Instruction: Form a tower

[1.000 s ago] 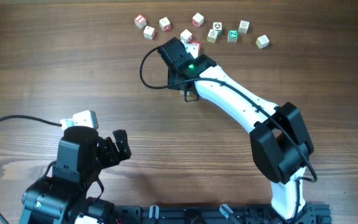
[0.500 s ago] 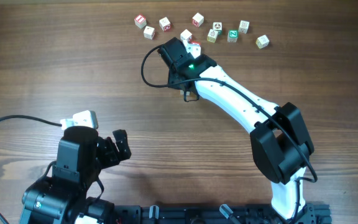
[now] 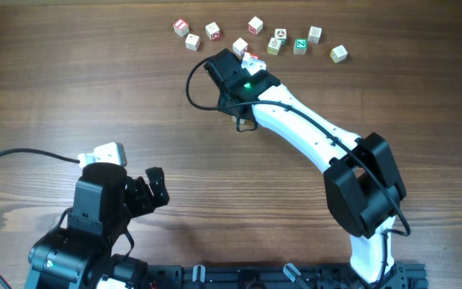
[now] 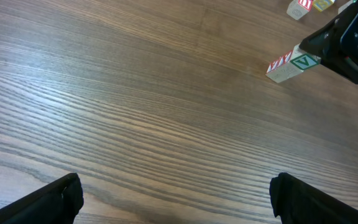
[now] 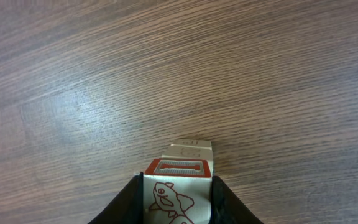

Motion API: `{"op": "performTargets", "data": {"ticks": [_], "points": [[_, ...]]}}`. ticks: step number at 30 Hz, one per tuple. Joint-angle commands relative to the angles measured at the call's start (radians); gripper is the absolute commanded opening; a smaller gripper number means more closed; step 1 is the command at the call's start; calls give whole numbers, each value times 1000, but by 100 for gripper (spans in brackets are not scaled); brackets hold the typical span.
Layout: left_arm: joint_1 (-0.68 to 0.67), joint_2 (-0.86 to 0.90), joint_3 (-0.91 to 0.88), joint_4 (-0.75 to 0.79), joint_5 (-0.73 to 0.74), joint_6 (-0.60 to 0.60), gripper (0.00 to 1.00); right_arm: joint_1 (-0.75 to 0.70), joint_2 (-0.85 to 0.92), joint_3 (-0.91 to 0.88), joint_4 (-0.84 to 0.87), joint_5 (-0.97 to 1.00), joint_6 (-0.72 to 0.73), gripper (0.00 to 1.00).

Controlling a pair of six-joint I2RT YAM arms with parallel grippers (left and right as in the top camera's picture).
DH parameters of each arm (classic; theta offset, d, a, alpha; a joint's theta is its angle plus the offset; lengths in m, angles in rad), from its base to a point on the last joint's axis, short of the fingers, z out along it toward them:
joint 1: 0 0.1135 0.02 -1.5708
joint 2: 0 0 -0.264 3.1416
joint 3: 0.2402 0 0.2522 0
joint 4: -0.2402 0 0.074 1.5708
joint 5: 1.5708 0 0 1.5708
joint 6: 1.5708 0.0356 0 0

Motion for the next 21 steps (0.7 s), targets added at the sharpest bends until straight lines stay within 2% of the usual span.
{"op": "performTargets", "data": {"ticks": [1,5,12,21], "points": [[3,-2,-2,2,-9,2,100,2,-36,11,5,34,37,17],[3,-2,-2,2,-9,2,100,2,-36,75,-29,50,27,12],[3,-2,-2,2,-9,2,100,3,-34,82,-95,55,76,12],[3,-2,-2,2,-9,2,100,3,-26,58,-40,27,66,13]]}}
